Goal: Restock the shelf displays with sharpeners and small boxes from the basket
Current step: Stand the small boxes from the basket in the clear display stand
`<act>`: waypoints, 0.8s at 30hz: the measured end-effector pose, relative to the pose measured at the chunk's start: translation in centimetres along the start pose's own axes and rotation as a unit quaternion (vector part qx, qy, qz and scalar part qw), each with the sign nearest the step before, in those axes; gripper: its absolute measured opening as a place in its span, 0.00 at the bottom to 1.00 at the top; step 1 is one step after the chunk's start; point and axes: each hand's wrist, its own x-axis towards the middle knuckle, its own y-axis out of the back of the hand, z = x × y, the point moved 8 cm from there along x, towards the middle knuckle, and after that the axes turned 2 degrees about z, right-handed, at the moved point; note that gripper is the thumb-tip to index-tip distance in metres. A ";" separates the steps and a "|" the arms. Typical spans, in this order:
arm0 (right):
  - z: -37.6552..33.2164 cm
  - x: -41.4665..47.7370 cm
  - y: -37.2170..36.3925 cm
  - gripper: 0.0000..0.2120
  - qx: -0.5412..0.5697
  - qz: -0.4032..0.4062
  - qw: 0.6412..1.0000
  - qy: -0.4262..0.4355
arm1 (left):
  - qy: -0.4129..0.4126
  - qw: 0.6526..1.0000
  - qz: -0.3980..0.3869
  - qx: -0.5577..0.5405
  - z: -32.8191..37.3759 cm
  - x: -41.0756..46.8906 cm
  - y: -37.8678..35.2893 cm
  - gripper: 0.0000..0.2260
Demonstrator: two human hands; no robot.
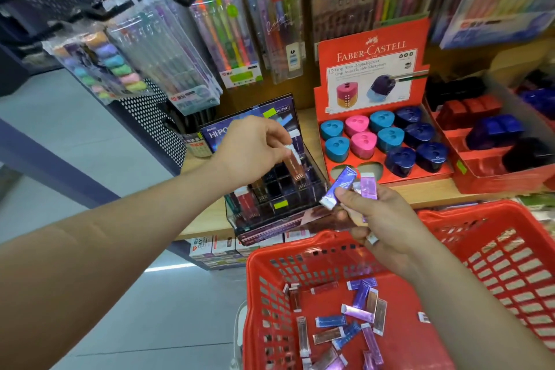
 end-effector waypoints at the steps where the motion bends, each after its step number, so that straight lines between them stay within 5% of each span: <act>1: 0.2 0.0 0.2 0.05 0.006 -0.001 1.000 -0.003 | -0.013 1.000 0.000 0.029 0.3 0.0 -0.3 0.05; 10: 1.3 -0.6 0.0 0.07 0.083 -0.013 0.995 -0.044 | -0.142 0.975 -0.011 0.168 2.0 -0.8 -2.9 0.07; 16: 1.1 -0.9 -0.7 0.04 0.113 -0.015 0.992 -0.058 | -0.132 0.970 -0.019 0.202 2.3 -0.7 -3.4 0.09; 19: 0.9 -0.9 -1.0 0.02 0.124 -0.012 0.991 -0.049 | -0.002 0.998 -0.056 0.023 1.7 -0.5 -2.3 0.04; 21: 0.8 -1.1 -1.0 0.02 0.143 -0.007 0.989 -0.043 | 0.106 0.967 -0.169 -0.159 1.3 -1.6 -3.3 0.08; 24: 0.6 -1.2 -1.5 0.04 0.158 -0.009 0.987 -0.038 | 0.133 0.924 -0.279 -0.226 1.8 -3.7 -4.6 0.08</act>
